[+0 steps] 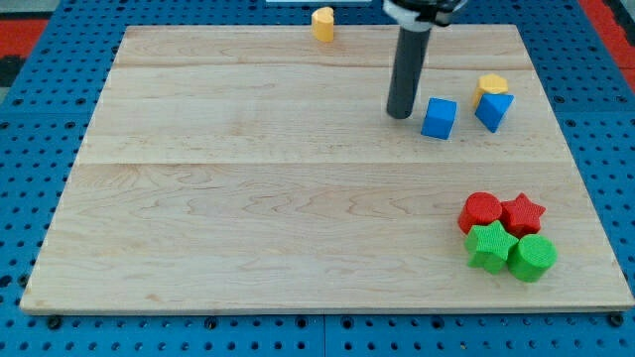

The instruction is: Push the blue cube into the blue triangle

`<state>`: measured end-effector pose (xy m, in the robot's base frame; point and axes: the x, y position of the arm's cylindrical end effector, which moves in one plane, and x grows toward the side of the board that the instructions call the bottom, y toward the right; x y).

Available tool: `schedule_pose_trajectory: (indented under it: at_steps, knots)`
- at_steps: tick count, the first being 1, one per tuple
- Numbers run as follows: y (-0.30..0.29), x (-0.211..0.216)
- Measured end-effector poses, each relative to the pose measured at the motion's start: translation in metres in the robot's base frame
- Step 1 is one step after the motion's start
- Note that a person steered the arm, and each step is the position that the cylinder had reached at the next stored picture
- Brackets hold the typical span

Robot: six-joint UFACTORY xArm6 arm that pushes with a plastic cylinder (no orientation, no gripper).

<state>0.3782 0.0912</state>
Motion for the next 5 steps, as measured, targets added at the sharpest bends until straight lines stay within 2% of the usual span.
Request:
schedule_pose_trajectory:
  at_steps: [2, 4, 5]
  knots:
    - [0.05, 0.014]
    - [0.073, 0.013]
    - [0.025, 0.014]
